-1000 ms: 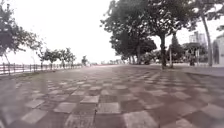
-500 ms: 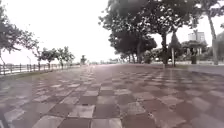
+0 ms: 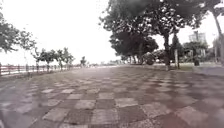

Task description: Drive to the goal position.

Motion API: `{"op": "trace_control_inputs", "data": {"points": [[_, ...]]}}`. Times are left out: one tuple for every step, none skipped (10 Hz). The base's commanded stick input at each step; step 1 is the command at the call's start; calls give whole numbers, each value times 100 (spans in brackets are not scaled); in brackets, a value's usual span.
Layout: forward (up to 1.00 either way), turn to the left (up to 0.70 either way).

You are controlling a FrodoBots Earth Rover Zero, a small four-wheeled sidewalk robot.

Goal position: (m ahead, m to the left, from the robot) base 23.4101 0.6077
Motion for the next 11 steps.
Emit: {"op": "trace_control_inputs", "data": {"points": [[100,17],[100,0],[100,0],[100,0],[100,0],[100,0],[100,0],[100,0],[100,0],[100,0],[100,0]]}}
